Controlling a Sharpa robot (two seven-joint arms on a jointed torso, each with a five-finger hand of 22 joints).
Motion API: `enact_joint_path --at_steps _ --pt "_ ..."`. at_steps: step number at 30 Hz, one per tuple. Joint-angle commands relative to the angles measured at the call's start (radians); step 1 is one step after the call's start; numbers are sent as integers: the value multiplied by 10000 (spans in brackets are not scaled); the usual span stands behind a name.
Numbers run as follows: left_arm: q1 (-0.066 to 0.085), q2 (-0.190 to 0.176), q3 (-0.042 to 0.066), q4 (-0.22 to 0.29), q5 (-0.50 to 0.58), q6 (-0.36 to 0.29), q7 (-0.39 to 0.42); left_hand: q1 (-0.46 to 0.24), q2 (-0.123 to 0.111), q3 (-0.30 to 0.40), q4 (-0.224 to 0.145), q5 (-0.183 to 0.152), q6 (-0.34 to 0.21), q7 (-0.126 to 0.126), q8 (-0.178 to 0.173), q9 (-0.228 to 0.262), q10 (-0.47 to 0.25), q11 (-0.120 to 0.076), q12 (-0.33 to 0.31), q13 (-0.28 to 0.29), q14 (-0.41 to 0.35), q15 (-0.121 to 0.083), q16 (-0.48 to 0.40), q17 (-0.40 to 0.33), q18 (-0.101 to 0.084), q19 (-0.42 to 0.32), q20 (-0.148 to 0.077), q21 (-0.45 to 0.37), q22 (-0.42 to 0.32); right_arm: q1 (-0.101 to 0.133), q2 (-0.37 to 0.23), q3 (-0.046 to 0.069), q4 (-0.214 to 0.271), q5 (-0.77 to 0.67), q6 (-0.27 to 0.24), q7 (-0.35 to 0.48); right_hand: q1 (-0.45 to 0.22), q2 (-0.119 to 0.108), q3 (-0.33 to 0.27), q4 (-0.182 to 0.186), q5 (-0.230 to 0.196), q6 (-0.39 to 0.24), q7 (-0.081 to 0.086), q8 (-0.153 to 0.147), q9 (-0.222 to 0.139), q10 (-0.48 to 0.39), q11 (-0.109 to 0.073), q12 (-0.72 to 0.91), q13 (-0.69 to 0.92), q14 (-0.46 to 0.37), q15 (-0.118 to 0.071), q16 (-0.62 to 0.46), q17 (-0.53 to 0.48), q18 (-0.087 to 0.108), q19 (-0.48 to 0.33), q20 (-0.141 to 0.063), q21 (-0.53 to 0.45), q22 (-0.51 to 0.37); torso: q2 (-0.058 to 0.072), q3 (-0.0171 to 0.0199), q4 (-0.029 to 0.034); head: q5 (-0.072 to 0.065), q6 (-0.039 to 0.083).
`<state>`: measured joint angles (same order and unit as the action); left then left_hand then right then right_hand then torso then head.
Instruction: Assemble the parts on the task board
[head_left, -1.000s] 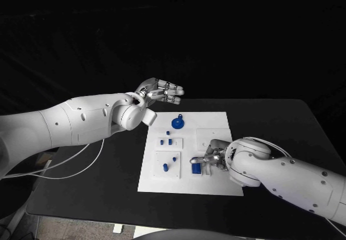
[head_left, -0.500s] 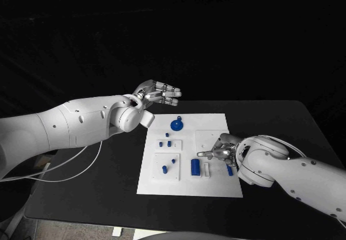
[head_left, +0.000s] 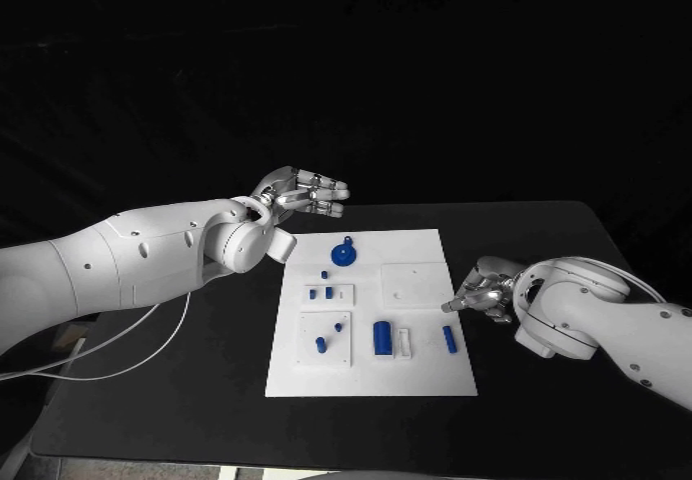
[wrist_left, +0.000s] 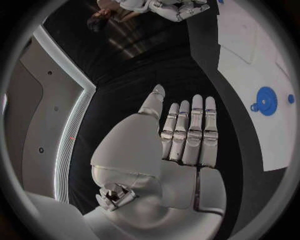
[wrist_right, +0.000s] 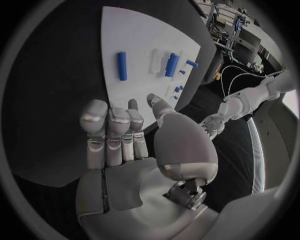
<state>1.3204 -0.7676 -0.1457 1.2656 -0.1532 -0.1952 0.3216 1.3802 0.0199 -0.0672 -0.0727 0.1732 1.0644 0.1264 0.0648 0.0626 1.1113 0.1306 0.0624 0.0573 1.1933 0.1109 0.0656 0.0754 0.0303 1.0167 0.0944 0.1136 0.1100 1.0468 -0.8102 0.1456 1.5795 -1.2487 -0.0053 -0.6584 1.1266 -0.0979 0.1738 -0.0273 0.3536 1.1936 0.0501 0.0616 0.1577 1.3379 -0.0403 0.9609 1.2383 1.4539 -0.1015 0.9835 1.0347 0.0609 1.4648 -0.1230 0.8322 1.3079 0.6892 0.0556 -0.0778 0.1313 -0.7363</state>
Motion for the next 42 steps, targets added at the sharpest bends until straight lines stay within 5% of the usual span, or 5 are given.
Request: enact_joint_path --at_steps 1,3,5,33,42 --pt "14 -33 7 49 -44 -38 193 73 -1 37 2 59 -16 59 -2 1 -44 2 -16 11 -72 20 -17 4 71 -50 44 20 -11 -28 -101 -2 34 -279 1771 -399 -32 12 82 27 -742 39 -25 30 14 -79 23 -78 -38 -6 61 34 -2 -34 460 58 18 1056 -14 25 -1 -62 -49" --pt "13 -50 7 60 -43 -22 195 55 10 40 1 54 -14 54 -5 0 -25 -1 -18 11 -65 18 -17 4 64 -57 41 26 -24 -51 -140 -16 29 -496 2171 -514 -10 139 272 67 -2216 237 -93 48 155 -87 -6 -126 -73 -11 44 26 -2 -50 445 50 -25 1046 -15 26 -3 -45 -56" --pt "13 -52 7 63 -43 -14 195 34 21 36 14 31 -5 48 -1 1 -22 -2 -19 11 -65 19 -18 3 63 -56 41 28 -26 -71 -141 -35 14 -651 2349 -577 -112 -193 970 229 -2429 204 -91 24 492 -73 -5 -131 -96 -2 41 30 12 -81 441 30 -45 1040 -11 12 -8 -27 -23" --pt "11 0 0 69 -42 139 136 11 40 18 8 22 -36 67 -4 0 -37 2 -19 11 -60 18 -17 5 61 -54 37 53 -59 -492 534 -235 -539 -2485 1749 -779 -271 -508 1329 751 -2828 102 -68 18 777 -45 10 -28 -89 4 51 60 31 -62 479 45 -35 1043 15 -16 31 -2 -193" --pt "12 22 -2 56 -107 161 62 4 40 10 14 13 -33 62 -3 0 -33 0 -18 11 -59 18 -17 5 62 -54 38 58 -66 -566 707 -350 -529 -2513 1820 -785 -192 -495 1345 616 -2721 459 -228 40 1214 7 -86 -181 -264 5 -11 62 31 -102 482 -10 -30 1045 15 -22 34 -38 -248"
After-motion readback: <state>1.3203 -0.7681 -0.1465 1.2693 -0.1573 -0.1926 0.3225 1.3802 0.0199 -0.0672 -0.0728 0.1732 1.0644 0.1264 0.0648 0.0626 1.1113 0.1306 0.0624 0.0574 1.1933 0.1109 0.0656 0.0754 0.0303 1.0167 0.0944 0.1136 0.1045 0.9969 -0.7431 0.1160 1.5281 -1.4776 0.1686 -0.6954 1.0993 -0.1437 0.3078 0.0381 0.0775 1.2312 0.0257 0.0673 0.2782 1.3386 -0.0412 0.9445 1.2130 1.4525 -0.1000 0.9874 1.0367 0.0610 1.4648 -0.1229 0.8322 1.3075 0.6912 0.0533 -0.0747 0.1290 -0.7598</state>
